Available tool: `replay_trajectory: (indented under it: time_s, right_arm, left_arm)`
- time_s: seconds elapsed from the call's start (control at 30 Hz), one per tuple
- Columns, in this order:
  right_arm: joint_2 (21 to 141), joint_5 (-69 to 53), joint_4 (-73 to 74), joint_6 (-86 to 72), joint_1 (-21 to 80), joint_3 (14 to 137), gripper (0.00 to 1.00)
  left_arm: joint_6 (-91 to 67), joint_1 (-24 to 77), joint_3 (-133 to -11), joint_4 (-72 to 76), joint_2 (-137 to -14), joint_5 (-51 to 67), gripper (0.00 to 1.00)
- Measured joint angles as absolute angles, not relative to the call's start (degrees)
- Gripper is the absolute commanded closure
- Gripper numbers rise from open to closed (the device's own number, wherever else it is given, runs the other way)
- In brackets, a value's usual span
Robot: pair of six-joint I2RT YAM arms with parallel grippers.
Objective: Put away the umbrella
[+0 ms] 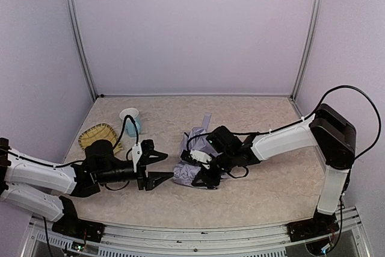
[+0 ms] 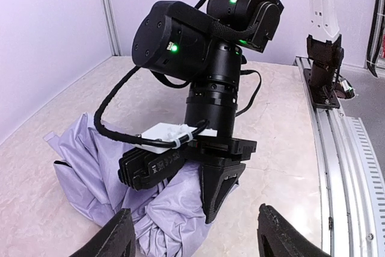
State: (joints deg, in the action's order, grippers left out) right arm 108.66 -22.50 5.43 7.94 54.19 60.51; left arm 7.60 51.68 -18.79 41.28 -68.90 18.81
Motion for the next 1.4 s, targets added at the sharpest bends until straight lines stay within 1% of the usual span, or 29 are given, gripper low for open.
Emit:
replay_trajectory:
  time_s: [0.27, 0.5, 0.7, 1.0, 1.17, 1.33, 1.4]
  right_arm:
    - [109.1, -31.1, 6.0, -0.6, 53.8, 60.0, 0.71]
    - [111.4, -41.2, 6.3, -2.5, 52.1, 60.9, 0.72]
    - [112.5, -49.1, 9.6, -1.0, 49.1, 61.0, 0.72]
    - [114.2, -55.3, 19.0, 4.6, 47.8, 63.6, 0.71]
    - [117.4, -58.5, 24.1, 6.6, 47.5, 67.4, 0.71]
    - [121.3, -62.5, 28.0, 7.2, 47.1, 71.6, 0.7]
    - [122.1, -63.4, 28.9, 7.0, 46.7, 72.3, 0.67]
  left_arm:
    - [11.3, 61.8, -18.0, 38.8, -67.4, 8.1, 0.31]
    - [17.1, 68.2, -19.1, 33.2, -67.8, 1.3, 0.23]
    - [22.1, 68.6, -21.0, 31.9, -70.0, 1.0, 0.23]
    - [32.1, 67.4, -27.7, 30.4, -87.7, 2.7, 0.23]
    - [35.5, 64.8, -28.0, 32.6, -91.3, 2.9, 0.23]
    - [36.6, 62.5, -30.6, 33.8, -96.6, 6.3, 0.28]
    - [36.2, 62.4, -31.5, 34.3, -98.7, 7.6, 0.33]
